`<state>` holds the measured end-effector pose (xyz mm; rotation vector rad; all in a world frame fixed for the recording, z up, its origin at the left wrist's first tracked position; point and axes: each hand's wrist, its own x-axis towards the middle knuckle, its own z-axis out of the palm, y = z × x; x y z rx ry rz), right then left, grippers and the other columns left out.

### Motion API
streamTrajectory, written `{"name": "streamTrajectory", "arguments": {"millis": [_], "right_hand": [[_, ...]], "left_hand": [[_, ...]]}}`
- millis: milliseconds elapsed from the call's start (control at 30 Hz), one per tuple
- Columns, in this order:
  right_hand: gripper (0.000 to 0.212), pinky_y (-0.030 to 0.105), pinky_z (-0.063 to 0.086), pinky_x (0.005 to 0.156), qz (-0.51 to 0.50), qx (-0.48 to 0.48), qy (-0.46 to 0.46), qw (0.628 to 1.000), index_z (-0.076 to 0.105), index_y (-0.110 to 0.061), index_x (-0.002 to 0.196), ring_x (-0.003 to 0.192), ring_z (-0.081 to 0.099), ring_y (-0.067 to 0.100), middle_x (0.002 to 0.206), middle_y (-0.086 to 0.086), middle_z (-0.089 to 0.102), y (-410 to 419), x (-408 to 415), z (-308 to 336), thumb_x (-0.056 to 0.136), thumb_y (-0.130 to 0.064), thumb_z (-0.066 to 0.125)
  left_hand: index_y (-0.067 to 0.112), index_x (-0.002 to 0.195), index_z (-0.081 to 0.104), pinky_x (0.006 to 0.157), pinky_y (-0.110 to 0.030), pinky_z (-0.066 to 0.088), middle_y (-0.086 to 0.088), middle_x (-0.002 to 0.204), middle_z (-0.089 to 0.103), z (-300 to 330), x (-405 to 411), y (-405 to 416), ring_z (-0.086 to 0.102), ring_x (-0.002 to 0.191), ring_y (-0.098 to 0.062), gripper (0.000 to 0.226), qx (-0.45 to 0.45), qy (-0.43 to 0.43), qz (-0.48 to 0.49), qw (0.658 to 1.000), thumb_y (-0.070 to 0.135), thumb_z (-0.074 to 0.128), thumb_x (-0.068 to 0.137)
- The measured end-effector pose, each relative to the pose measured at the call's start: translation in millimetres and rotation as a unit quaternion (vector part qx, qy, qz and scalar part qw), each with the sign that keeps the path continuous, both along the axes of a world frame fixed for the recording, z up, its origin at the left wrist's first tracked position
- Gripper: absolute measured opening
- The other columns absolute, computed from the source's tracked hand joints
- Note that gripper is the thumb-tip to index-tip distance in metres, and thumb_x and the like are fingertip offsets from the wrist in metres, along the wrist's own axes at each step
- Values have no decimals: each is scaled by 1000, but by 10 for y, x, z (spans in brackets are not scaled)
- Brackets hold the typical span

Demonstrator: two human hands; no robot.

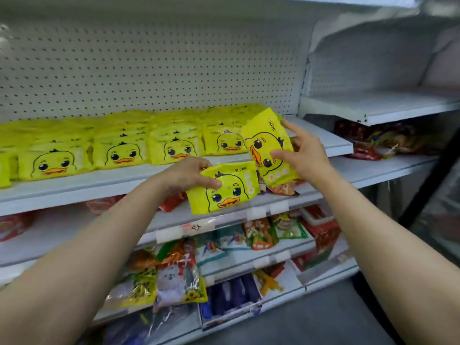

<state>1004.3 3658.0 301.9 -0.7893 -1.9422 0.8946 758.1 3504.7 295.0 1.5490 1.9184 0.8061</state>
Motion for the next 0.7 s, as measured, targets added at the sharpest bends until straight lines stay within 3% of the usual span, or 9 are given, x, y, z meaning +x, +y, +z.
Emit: {"name": "streamTrajectory", "arguments": {"millis": [67, 133, 233, 267, 400, 600, 700], "right_hand": [[76, 44, 59, 83, -18, 1, 4, 1000, 49, -32, 139, 94, 71, 14, 106, 1, 73, 378, 148, 71, 74, -10, 83], [76, 46, 56, 89, -30, 6, 13, 999, 50, -29, 138, 101, 69, 15, 115, 0, 70, 763, 273, 166, 73, -9, 83], [79, 47, 53, 96, -41, 8, 26, 999, 49, -27, 140, 107, 67, 15, 122, 0, 67, 1337, 409, 249, 72, -7, 83], [79, 47, 54, 95, -43, 3, 31, 999, 48, -29, 141, 106, 68, 15, 119, 1, 69, 1504, 438, 262, 73, -6, 83], [79, 45, 56, 91, -34, -3, 42, 999, 46, -35, 141, 102, 70, 15, 111, 3, 72, 2010, 465, 246, 76, -7, 81], [77, 42, 58, 88, -18, -5, 51, 999, 47, -37, 140, 101, 70, 15, 113, 3, 71, 2564, 480, 187, 76, -9, 81], [77, 26, 59, 78, -1, -11, 55, 998, 44, -25, 145, 89, 72, 8, 105, 4, 73, 2777, 472, 227, 79, -4, 78]], "left_hand": [[16, 110, 67, 95, -38, 49, 0, 111, 69, 39, 12, 450, 63, 108, -18, 78, 13, 6, -8, 1000, 63, 84, 51], [11, 115, 64, 104, -43, 42, -10, 123, 63, 74, 35, 910, 55, 119, -24, 84, 14, 0, 6, 1000, 61, 85, 52], [8, 100, 66, 87, -35, 43, -11, 107, 65, 137, 129, 1578, 55, 108, -26, 48, 11, 13, 4, 1000, 39, 85, 68], [9, 99, 65, 87, -34, 41, -9, 109, 64, 165, 162, 1776, 54, 111, -23, 46, 9, 22, 4, 1000, 37, 84, 69], [14, 123, 59, 97, -32, 39, -8, 136, 54, 159, 203, 2458, 46, 129, -24, 66, 8, 70, 5, 997, 42, 84, 68], [13, 130, 55, 95, -30, 41, -7, 136, 53, 214, 295, 3051, 48, 126, -24, 70, 17, 143, 18, 989, 41, 82, 72], [13, 129, 55, 85, -28, 40, -8, 131, 56, 235, 280, 3233, 50, 120, -25, 68, 30, 186, 51, 981, 41, 82, 72]]}}
